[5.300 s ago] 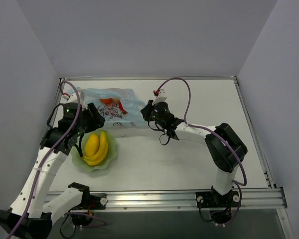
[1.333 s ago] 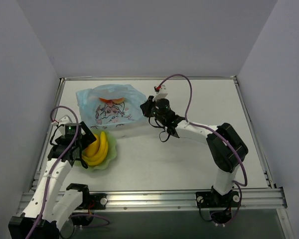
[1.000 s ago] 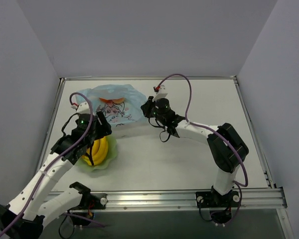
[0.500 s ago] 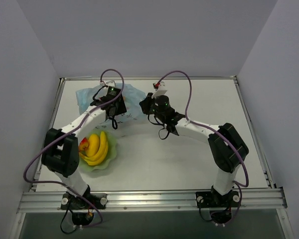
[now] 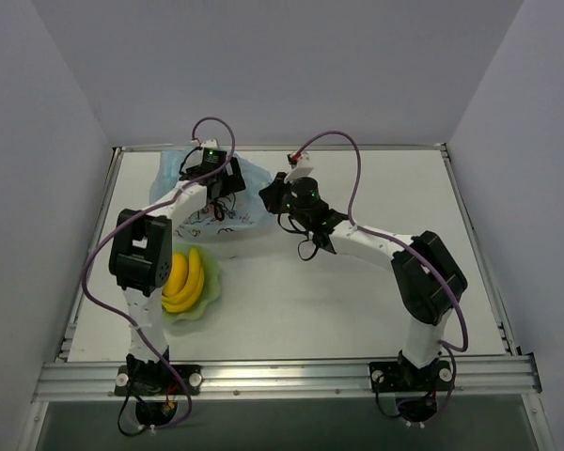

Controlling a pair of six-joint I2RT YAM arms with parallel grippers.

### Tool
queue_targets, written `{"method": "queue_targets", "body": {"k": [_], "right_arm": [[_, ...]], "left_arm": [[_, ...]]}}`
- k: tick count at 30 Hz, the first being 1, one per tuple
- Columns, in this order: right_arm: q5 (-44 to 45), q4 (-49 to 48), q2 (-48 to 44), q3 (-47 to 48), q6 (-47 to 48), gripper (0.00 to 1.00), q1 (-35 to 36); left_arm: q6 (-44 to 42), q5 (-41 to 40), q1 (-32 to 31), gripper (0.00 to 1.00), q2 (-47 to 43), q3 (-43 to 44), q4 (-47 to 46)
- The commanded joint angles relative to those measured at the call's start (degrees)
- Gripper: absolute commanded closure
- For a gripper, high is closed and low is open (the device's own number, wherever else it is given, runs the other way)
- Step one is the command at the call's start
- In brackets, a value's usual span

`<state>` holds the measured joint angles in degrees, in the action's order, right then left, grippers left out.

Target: Take the fake fruits out of the plastic bag

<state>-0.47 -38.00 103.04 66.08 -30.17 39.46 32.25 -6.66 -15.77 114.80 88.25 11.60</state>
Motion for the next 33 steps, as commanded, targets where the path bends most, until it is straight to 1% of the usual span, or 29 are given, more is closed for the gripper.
{"method": "queue_targets", "body": {"k": [1,4,5,6,10,15,16,19,20,22,23,25,26,29,30,32,33], "right_arm": [[-1.9,-2.78,1.28,2.73,-0.41,1.0,0.18],[-2.69,-2.87,2.33,3.35,-0.5,1.0,0.18],[-2.96,-3.04,2.51,3.44,-0.41,1.0,0.18],[-3.48,-3.13,2.95,3.61,-0.41,1.0,0.18],[-4.89,-3.31,3.65,3.44,-0.32,1.0,0.18],[-5.16,-4.1,4.09,2.38,-0.24,1.0,0.0],[-5.16,-4.1,4.27,2.3,-0.24,1.0,0.0],[-5.07,-4.1,4.71,2.38,-0.15,1.0,-0.61],[-5.07,-4.19,4.8,2.47,-0.24,1.0,-0.62],[-5.24,-4.36,4.89,2.47,-0.5,1.0,-0.88],[-5.24,-4.54,4.89,2.38,-0.5,1.0,-0.97],[-5.07,-4.54,4.71,2.21,-0.59,1.0,-0.97],[-4.89,-4.54,4.62,2.03,-0.5,1.0,-0.97],[-4.1,-4.45,4.27,2.12,-0.5,1.0,-1.23],[-3.93,-4.37,4.36,2.64,-0.5,1.0,-1.23],[-3.23,-4.63,4.71,3.26,-0.76,1.0,-1.41],[-2.96,-4.89,4.88,3.52,-0.94,1.0,-1.32]], "left_arm": [[-2.01,1.11,0.48,0.03,0.94,2.19,-8.15],[-2.37,0.68,0.56,0.03,3.75,4.03,-10.62],[-2.45,0.16,0.56,0.0,4.63,4.73,-10.63],[-2.54,-0.46,0.56,0.02,6.12,5.96,-10.63],[-3.33,-3.19,0.74,0.03,8.33,7.37,-15.19],[-4.39,-3.28,0.83,0.02,13.15,12.47,-14.59],[-4.48,-3.28,0.83,0.03,13.43,12.91,-14.67],[-4.74,-3.01,0.74,0.21,12.55,11.25,-16.95],[-5.0,-3.01,0.74,0.31,12.11,10.64,-17.48],[-5.88,-2.92,0.83,0.43,11.32,10.1,-17.84],[-6.06,-2.92,0.83,0.52,11.06,10.02,-17.75],[-6.5,-2.66,0.83,0.6,9.92,9.31,-17.75],[-6.5,-2.23,0.74,0.67,9.39,8.88,-17.83],[-5.8,-1.08,0.13,0.72,6.06,5.45,-18.72],[-4.84,-1.17,-0.22,0.74,3.44,4.31,-18.71],[-3.69,-0.38,-1.36,0.76,0.26,-1.04,-21.5],[-3.08,-0.11,-1.8,0.77,-2.89,-2.8,-22.14]]}}
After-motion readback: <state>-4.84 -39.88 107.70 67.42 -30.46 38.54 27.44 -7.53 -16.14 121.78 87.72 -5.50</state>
